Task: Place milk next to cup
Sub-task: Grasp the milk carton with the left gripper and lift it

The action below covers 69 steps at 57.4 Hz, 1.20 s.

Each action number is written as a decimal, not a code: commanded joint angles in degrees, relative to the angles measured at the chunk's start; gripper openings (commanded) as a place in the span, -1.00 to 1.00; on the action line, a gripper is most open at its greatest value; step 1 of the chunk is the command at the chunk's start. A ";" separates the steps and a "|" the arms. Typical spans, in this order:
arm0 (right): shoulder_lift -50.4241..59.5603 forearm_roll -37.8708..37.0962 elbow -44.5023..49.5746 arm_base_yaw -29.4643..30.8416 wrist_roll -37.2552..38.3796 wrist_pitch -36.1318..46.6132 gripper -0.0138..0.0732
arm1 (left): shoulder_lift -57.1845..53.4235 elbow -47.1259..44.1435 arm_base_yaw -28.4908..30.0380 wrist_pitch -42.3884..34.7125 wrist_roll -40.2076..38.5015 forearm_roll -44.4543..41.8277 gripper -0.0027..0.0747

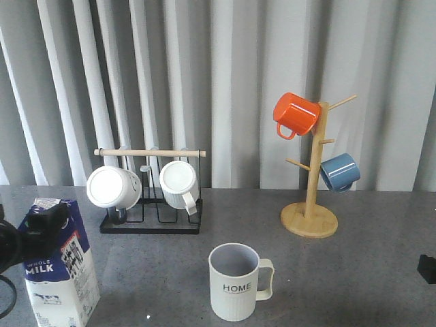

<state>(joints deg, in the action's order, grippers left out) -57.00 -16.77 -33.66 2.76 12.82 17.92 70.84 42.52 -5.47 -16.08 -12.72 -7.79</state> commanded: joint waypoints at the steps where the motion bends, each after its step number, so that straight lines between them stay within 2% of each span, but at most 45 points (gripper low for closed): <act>1: 0.84 -0.10 -1.52 0.37 -0.09 3.78 -0.71 | 0.13 1.88 -0.26 -5.58 -0.64 -0.03 0.92; 14: 0.84 -0.10 -1.52 0.37 -0.09 3.78 -0.71 | 3.37 1.43 -0.26 -5.02 -2.20 -0.03 0.87; 28: 0.84 -0.10 -1.52 0.37 -0.09 3.78 -0.71 | 4.29 -8.23 -0.26 -21.45 -3.38 0.82 0.65; 34: 0.84 -0.10 -1.52 0.37 -0.09 3.78 -0.71 | 6.17 -8.97 -0.26 -22.51 -3.13 1.09 0.58; 55: 0.84 -0.10 -1.52 0.37 -0.09 3.78 -0.71 | 12.95 -8.36 -0.26 -27.63 -3.13 1.11 0.54; 61: 0.84 -0.10 -1.52 0.37 -0.09 3.78 -0.71 | 13.11 -8.36 -0.26 -28.11 -3.13 1.26 0.39; 69: 0.84 -0.10 -1.52 0.37 -0.09 3.78 -0.71 | 13.13 -8.32 -0.26 -28.28 -3.13 2.72 -0.02</act>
<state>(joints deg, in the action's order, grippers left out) -57.00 -16.77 -33.66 2.76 12.82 17.63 85.60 32.54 -5.47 -39.45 -15.59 -6.91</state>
